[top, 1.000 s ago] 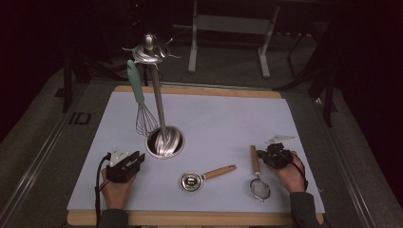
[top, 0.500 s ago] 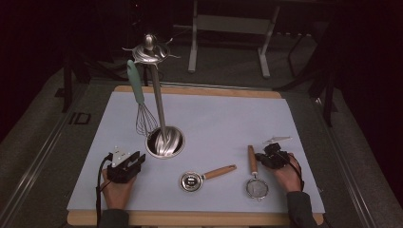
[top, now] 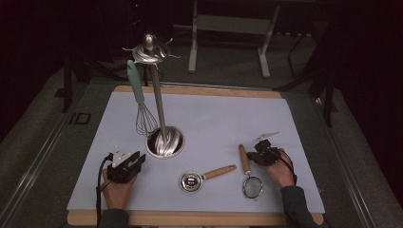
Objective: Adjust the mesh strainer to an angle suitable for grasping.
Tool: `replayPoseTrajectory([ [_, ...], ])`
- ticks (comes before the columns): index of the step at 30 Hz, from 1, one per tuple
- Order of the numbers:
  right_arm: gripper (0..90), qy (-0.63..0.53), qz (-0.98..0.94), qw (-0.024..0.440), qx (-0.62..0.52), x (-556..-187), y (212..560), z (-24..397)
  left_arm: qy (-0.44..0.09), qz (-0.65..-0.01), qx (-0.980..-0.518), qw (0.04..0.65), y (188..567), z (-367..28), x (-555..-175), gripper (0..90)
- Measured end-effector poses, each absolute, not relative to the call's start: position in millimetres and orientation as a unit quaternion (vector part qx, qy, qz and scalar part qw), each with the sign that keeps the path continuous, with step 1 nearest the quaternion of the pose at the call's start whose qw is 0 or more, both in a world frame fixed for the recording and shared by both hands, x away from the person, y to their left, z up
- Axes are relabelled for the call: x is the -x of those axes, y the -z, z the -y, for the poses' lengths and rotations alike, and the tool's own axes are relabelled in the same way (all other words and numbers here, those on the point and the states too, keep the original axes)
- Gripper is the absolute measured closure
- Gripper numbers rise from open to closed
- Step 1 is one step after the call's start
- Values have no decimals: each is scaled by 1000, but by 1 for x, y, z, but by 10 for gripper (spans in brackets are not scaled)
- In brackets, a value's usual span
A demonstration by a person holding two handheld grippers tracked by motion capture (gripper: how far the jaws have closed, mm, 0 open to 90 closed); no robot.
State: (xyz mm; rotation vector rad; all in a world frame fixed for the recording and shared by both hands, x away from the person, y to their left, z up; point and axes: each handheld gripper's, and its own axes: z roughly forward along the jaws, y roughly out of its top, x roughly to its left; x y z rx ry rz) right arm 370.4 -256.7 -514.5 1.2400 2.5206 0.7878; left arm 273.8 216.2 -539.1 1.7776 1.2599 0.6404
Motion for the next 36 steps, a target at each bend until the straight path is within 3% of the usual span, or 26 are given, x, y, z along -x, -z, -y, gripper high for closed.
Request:
replayPoseTrajectory([
  [20,891,-248,-888,74,-379,-386,509,214,-256,-502,-711,421,539,-216,-274,692],
  [24,858,-255,-884,70,-386,-385,505,217,-256,-502,-711,420,539,-216,-274,692],
  [32,703,-273,-877,57,-391,-371,488,230,-257,-502,-711,419,539,-215,-274,691],
  [36,660,-274,-878,25,-391,-362,483,231,-257,-502,-711,419,539,-215,-274,689],
])
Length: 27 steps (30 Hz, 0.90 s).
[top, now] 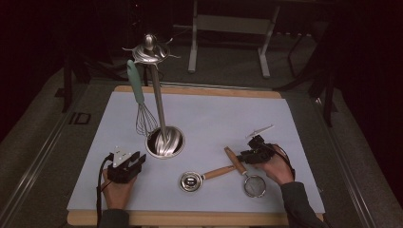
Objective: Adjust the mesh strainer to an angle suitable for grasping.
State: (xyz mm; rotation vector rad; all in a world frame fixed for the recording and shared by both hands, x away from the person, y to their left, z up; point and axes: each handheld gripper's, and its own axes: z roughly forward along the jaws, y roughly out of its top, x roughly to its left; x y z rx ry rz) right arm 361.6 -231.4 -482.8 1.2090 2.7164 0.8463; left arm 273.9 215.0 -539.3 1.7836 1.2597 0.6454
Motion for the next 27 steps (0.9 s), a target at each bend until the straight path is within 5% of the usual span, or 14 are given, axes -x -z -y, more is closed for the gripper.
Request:
replayPoseTrajectory([
  [17,653,-194,-882,-61,-426,-357,500,227,-258,-502,-711,418,539,-215,-274,686],
  [27,702,-166,-893,-46,-416,-380,496,220,-258,-502,-711,419,539,-215,-274,686],
])
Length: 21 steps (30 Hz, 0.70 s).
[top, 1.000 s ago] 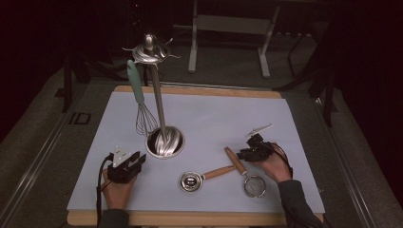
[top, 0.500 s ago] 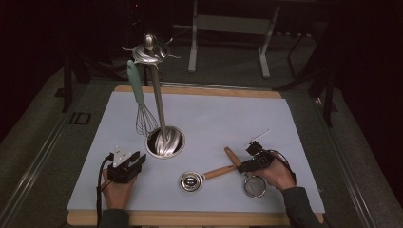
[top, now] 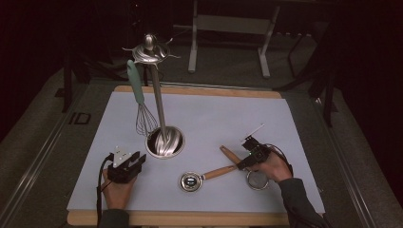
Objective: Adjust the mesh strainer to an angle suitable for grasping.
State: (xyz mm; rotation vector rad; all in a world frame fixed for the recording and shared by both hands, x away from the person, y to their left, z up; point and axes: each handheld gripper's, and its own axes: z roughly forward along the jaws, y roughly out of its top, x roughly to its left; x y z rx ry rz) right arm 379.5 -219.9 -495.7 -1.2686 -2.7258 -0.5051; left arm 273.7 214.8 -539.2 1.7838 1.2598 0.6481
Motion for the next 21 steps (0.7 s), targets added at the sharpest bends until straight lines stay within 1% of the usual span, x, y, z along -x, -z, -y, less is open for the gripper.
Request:
replayPoseTrajectory([
  [2,702,156,895,46,415,-386,495,218,-258,-502,-711,419,539,-215,-274,686],
  [6,695,140,898,68,411,-392,495,216,-258,-502,-711,419,539,-215,-274,686],
  [8,690,128,899,90,410,-394,498,215,-258,-502,-711,419,539,-215,-274,686],
  [14,707,131,902,82,403,-393,498,214,-259,-503,-711,419,539,-215,-274,686],
  [21,708,168,898,65,402,-393,491,216,-261,-504,-709,419,539,-215,-273,686],
])
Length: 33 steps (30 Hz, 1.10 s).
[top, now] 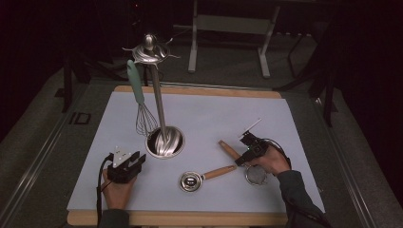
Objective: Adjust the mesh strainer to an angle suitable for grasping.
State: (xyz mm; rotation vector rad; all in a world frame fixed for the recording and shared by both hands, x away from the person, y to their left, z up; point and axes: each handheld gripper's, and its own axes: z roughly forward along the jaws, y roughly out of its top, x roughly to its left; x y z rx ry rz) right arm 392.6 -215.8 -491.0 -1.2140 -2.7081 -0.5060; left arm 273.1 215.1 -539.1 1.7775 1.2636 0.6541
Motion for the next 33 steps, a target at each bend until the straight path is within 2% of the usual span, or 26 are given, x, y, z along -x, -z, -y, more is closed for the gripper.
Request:
replayPoseTrajectory([
  [10,708,217,904,13,369,-385,478,208,-262,-504,-708,419,539,-215,-273,681],
  [28,707,269,910,-30,314,-376,463,196,-266,-506,-705,420,539,-215,-272,672],
  [33,707,281,909,-27,306,-376,462,194,-267,-507,-705,419,539,-215,-272,666],
])
